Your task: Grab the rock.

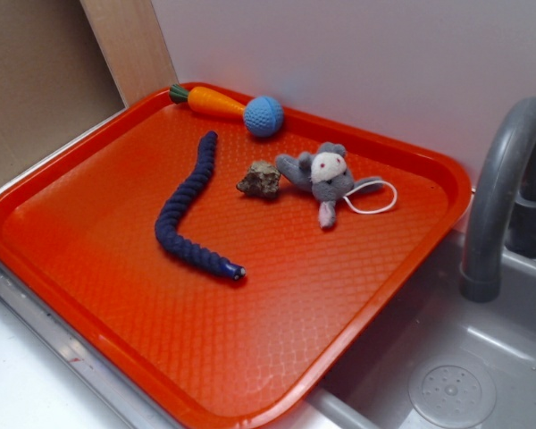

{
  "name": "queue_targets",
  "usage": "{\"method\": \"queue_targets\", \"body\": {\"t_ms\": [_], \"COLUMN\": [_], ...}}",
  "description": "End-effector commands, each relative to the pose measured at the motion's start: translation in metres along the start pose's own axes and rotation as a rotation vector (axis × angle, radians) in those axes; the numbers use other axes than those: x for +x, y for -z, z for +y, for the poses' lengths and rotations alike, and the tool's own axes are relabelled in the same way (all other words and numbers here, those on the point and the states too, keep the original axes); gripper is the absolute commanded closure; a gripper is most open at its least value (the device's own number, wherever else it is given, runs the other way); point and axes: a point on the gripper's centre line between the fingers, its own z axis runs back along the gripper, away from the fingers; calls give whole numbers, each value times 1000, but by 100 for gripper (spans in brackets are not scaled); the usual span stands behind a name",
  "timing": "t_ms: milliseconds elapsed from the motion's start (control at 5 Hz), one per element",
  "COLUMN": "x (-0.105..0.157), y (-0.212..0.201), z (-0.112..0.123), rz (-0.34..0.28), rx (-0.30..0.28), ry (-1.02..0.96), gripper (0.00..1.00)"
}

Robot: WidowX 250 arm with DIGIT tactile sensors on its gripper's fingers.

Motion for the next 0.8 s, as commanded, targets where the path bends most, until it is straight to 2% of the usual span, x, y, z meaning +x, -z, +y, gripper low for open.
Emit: {"method": "queue_targets", "body": {"t_ms": [0, 200, 600], "x": [0, 38, 90], "y": [0, -1, 23], "z": [0, -30, -93], "rz": [0, -58, -139], "rx": [0, 17, 82], "ry": [0, 254, 767], "gripper": [0, 0, 0]}}
